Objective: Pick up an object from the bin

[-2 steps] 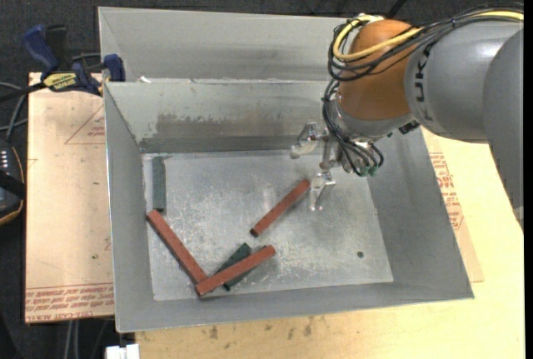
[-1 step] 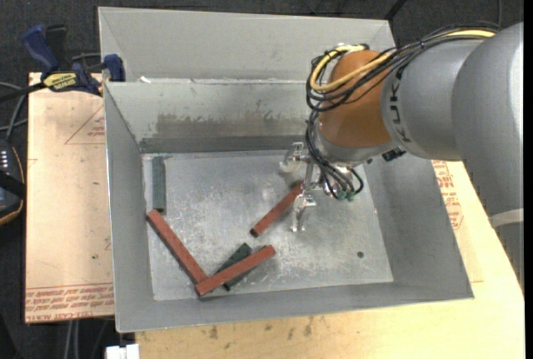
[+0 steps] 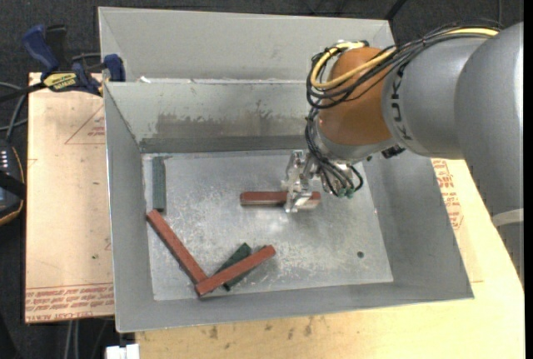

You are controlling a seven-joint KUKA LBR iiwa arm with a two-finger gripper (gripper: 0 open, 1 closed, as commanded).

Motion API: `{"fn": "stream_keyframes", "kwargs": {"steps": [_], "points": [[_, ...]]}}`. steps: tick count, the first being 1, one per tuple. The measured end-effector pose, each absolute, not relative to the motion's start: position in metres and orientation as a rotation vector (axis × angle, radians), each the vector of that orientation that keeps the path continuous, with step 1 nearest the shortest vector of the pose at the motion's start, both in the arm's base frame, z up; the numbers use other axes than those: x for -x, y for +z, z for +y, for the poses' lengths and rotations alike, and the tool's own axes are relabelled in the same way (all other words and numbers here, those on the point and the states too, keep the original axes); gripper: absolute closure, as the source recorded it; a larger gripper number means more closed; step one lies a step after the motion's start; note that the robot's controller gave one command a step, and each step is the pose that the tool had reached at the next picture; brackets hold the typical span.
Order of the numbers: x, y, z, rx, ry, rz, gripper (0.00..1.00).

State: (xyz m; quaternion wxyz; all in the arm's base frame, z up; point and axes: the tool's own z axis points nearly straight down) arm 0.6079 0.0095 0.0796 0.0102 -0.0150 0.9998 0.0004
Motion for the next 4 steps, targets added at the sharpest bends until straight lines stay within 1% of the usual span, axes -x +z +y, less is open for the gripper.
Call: {"fn": "stream_keyframes", "kwargs": {"steps": [2, 3, 4], "points": [[-0.607, 0.082, 0.010, 0.047, 0.001, 3.124, 1.00], [-0.603, 0.097, 0.010, 0.048, 0.001, 3.142, 1.00], [-0.604, 0.119, 0.010, 0.048, 0.001, 3.142, 1.00]]}}
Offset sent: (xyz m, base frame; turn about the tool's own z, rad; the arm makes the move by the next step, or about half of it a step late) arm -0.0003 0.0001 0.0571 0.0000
